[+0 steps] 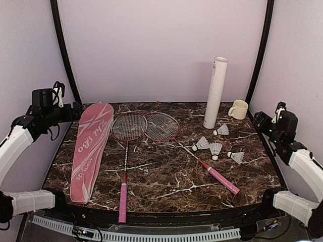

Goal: Pack up the badminton gear

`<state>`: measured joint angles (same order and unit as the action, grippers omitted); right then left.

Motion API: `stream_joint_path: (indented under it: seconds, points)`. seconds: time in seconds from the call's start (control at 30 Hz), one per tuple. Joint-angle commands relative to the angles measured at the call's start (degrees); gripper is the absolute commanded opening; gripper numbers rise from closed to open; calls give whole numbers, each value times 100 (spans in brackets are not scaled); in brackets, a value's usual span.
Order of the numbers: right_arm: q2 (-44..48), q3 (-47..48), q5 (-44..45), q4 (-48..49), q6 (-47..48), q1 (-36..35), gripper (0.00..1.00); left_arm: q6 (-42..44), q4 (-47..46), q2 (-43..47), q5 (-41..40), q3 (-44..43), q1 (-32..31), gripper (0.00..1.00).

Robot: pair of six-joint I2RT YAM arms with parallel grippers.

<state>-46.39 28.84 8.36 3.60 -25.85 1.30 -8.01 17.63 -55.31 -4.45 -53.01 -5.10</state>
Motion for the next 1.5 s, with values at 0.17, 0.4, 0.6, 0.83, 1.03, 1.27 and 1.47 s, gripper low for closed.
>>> stream_joint_path:
  seconds: [0.17, 0.4, 0.6, 0.83, 1.03, 1.27, 1.47]
  points:
    - [-73, 336, -449, 113, -326, 31, 99, -87, -531, 356, -59, 164, -1, 99]
    - [-731, 1038, -1499, -14, 72, -206, 99, -61, -795, 84, 1064, -536, -4, 99]
    - [-1457, 1778, -1669, 161, 470, -843, 99, -308, -1810, -329, 2657, -645, -21, 99]
    - [-2610, 3151, -1922, 117, 1445, -1455, 99, 60, -1767, -453, 2381, -129, -18, 99]
    - [-3531, 4302, -1462, 322, 1917, -1604, 99, 93, -1745, -466, 2340, -119, -22, 99]
    - [-4207, 4941, -1284, 845, 2149, -1607, 99, 244, -1699, -425, 2150, -112, -17, 99]
    - [-4618, 5262, -1375, 1149, 2215, -1608, 99, 243, -1684, -495, 2157, -113, -21, 99]
